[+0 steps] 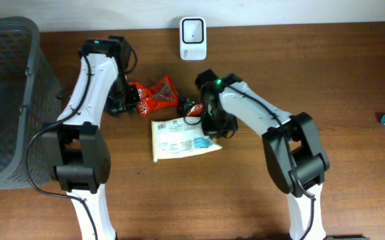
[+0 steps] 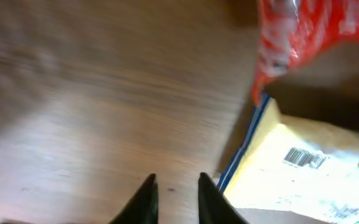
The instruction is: Scan the item barcode
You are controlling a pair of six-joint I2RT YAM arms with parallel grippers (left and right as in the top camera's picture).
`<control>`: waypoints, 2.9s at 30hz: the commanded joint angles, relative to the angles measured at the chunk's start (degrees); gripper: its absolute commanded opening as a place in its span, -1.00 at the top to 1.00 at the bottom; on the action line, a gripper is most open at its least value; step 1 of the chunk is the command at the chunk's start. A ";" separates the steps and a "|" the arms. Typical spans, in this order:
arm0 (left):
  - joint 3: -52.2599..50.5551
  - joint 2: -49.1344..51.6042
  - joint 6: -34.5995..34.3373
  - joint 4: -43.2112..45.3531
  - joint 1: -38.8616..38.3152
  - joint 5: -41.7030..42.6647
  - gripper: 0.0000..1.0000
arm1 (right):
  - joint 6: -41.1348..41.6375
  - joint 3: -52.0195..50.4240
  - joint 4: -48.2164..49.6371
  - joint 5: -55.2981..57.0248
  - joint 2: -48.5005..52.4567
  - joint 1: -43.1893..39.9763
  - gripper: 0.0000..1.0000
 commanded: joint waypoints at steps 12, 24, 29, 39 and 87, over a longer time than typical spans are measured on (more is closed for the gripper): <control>-5.84 0.07 4.79 2.01 -7.08 10.47 1.00 | -7.30 7.19 -10.69 2.86 -3.02 -2.62 0.57; -12.50 1.42 2.54 11.78 -8.57 16.35 1.00 | -13.38 4.15 1.14 -18.71 -1.44 -1.18 0.56; -18.34 1.42 2.12 17.68 -7.19 15.89 1.00 | -10.45 -5.97 10.80 -18.58 -1.44 -1.36 0.56; -17.22 1.36 -3.43 11.13 -5.70 -4.59 1.00 | -1.31 -5.97 0.26 3.32 -1.68 -3.08 0.83; -7.67 1.36 -7.08 11.13 -6.84 1.73 0.64 | -13.03 5.27 -14.25 4.63 -1.62 -3.74 -0.97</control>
